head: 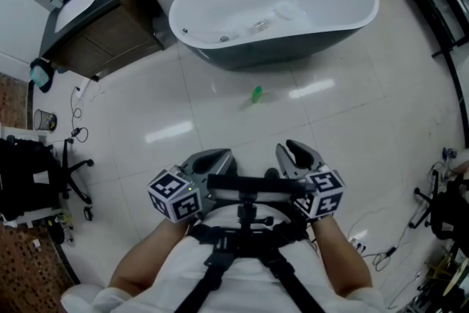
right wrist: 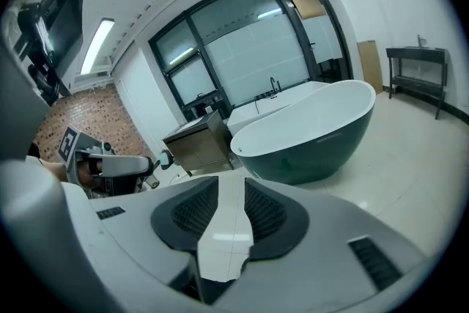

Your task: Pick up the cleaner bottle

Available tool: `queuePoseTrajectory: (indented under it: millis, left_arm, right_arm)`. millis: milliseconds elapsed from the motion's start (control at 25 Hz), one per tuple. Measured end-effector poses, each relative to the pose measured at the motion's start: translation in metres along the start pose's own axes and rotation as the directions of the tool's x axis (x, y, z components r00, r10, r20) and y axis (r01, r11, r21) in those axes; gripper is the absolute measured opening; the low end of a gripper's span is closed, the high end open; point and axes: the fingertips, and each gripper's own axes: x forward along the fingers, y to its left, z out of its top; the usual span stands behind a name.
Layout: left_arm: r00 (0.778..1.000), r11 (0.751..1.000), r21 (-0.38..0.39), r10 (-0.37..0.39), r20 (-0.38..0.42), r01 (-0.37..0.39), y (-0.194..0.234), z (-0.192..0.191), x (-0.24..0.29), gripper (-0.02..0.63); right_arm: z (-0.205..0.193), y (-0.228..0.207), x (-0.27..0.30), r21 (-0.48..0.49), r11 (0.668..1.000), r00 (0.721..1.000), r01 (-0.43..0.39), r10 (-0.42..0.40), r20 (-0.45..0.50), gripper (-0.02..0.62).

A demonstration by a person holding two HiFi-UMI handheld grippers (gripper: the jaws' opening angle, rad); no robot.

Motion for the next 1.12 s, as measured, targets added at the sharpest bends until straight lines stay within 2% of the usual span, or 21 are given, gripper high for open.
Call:
queuePoseTrajectory:
  millis: [280, 480, 680, 920, 1120]
  left_arm:
    - [0.998, 0.999, 0.007, -0.035, -0.057, 0.036, 0.032, 0.002, -0.011, 0.009]
    - [0.996, 0.999, 0.004, -0.052, -0.078, 0.052, 0.027, 0.003, 0.004, 0.009]
    - [0.998, 1.0, -0.004, -0.013, -0.064, 0.013, 0.025, 0.014, 0.034, 0.009]
    - [0.997, 0.999, -0.008, 0.04, -0.059, -0.041, 0.022, 0.025, 0.07, 0.009]
    - [0.995, 0.998, 0.003, 0.068, -0.076, -0.068, 0.023, 0.026, 0.096, 0.009]
  right_arm:
    - [0.012, 0.015, 0.015, 0.038, 0.998, 0.997, 0.058, -0.06, 0.049, 0.109]
    - [0.013, -0.003, 0.012, 0.045, 0.996, 0.996, 0.075, -0.077, 0.043, 0.109]
    - [0.018, -0.03, 0.015, 0.033, 0.999, 0.999, 0.039, -0.04, 0.013, 0.109]
    - [0.047, -0.064, 0.017, -0.003, 1.0, 1.0, -0.013, 0.013, 0.004, 0.109]
    - [0.044, -0.086, 0.022, 0.005, 0.999, 0.998, -0.054, 0.054, -0.041, 0.109]
